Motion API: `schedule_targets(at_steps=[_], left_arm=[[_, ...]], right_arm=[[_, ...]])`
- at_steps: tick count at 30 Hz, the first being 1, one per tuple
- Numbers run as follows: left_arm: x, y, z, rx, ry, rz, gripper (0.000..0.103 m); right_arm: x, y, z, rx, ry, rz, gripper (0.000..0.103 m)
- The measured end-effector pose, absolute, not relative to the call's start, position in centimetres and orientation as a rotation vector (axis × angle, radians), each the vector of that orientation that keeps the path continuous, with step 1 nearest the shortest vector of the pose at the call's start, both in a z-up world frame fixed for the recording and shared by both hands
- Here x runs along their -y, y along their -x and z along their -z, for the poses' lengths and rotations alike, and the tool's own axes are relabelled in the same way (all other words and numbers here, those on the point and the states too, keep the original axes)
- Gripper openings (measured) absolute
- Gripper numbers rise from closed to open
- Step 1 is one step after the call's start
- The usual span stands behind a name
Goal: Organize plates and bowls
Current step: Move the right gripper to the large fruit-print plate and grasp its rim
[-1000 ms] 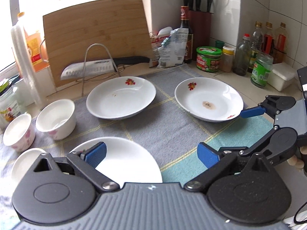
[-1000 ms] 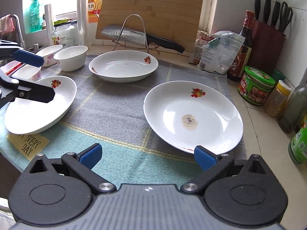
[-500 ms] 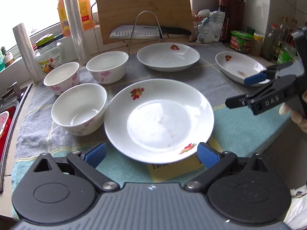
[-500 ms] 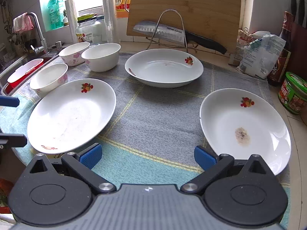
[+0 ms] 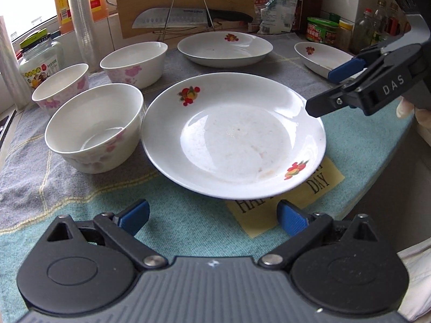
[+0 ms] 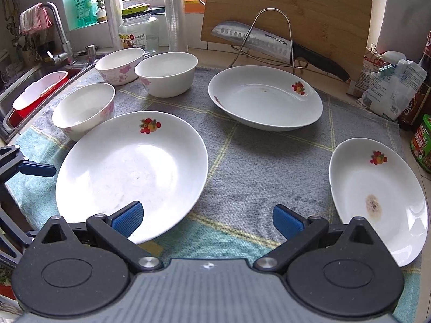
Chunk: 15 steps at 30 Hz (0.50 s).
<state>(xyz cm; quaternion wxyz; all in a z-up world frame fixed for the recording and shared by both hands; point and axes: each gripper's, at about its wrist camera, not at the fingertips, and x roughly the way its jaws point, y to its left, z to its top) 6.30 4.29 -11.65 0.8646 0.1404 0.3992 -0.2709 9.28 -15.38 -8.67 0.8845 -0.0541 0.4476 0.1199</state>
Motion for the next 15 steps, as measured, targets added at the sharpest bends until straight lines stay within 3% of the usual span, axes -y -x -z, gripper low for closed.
schedule_targets(at_steps=[15], left_arm=[[-3.9,-7.5,12.5,-0.766,-0.293,0.669,0.103]], right_arm=[[12.9,-10.9,9.8,-1.004,0.172,-0.294,0.103]])
